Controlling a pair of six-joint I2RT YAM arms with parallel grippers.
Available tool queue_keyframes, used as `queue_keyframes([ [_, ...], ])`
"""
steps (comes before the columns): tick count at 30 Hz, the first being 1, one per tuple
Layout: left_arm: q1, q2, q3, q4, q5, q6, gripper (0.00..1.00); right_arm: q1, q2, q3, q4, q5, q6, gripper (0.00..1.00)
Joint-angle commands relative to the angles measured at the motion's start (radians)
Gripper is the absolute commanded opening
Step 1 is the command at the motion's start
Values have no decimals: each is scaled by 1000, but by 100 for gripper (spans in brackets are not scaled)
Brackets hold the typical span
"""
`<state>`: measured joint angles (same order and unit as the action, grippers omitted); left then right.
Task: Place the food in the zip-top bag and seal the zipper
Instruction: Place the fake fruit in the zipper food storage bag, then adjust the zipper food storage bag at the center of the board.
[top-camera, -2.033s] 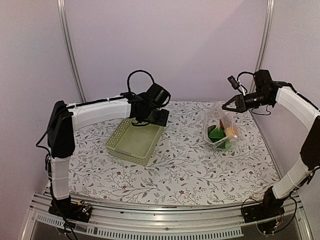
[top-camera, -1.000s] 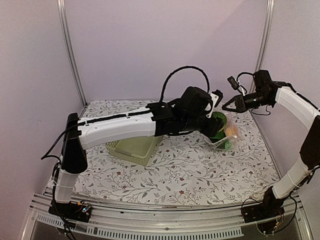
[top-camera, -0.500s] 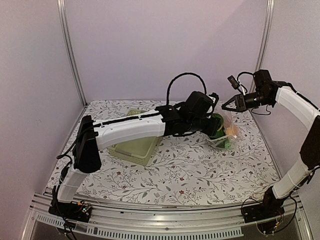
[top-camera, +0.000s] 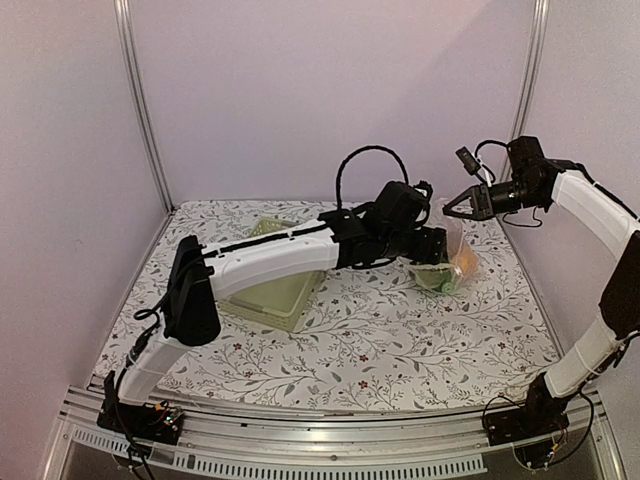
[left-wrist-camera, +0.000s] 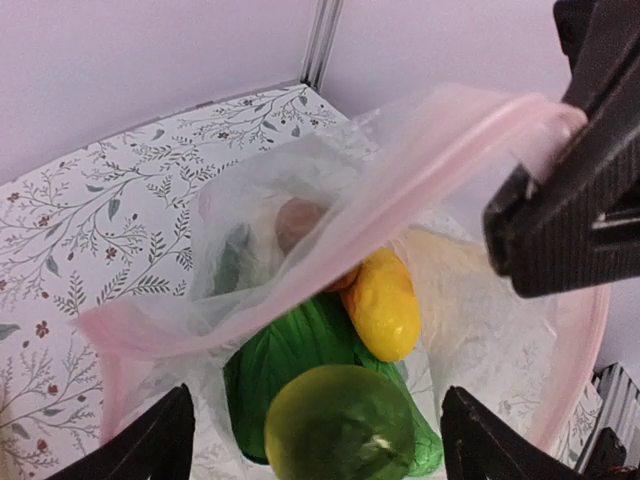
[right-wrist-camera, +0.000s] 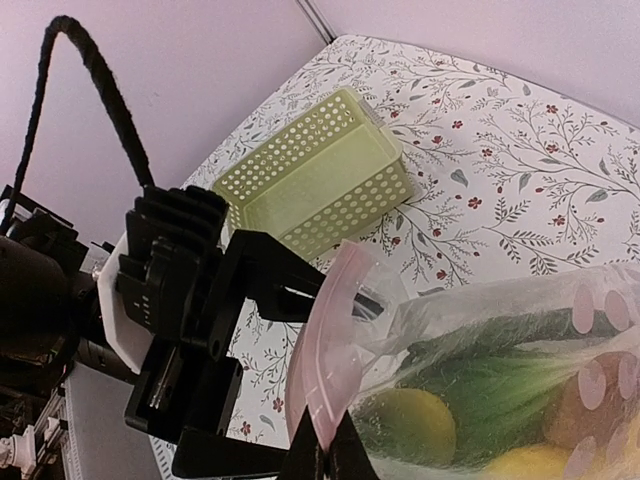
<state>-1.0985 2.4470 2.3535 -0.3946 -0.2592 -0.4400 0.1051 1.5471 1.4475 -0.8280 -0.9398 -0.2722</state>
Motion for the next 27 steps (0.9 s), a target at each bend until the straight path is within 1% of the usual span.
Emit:
queue_keyframes([
  [1, 10, -28, 20, -29, -33, 33, 90, 6, 23, 66, -14, -44, 14, 0],
  [2, 5, -48, 11, -26, -43, 52, 96, 7, 33, 74, -17, -42, 14, 0],
  [3, -1, -70, -3, -23, -64, 88, 99, 7, 40, 80, -19, -40, 14, 0],
  [5, -21, -130, -54, 8, -104, 156, 100, 6, 51, 86, -20, -37, 14, 0],
  [7, -52, -203, -144, 74, -142, 252, 100, 6, 54, 89, -23, -35, 14, 0],
  [10, -110, -337, -357, 235, -192, 441, 100, 7, 51, 93, -31, -22, 8, 0],
  [11, -126, -383, -440, 291, -182, 507, 100, 7, 49, 91, -34, -15, 3, 0],
  [12, -132, -429, -507, 338, -143, 554, 100, 7, 45, 89, -39, -10, -4, 0],
  [13, -134, -465, -565, 344, -108, 581, 100, 6, 43, 86, -44, -6, -8, 0],
  [15, -129, -514, -623, 304, -38, 628, 99, 7, 37, 75, -55, -4, -25, 0],
  [16, -131, -528, -643, 276, -22, 658, 97, 6, 30, 66, -56, -6, -30, 0],
  [22, -132, -544, -632, 45, 123, 794, 80, 9, -9, 15, -74, -21, -70, 0],
  [24, -137, -532, -630, 12, 127, 827, 77, 12, -16, 10, -92, -31, -87, 0],
  [27, -142, -496, -606, -28, 112, 860, 76, 22, -20, 1, -110, -44, -102, 0],
])
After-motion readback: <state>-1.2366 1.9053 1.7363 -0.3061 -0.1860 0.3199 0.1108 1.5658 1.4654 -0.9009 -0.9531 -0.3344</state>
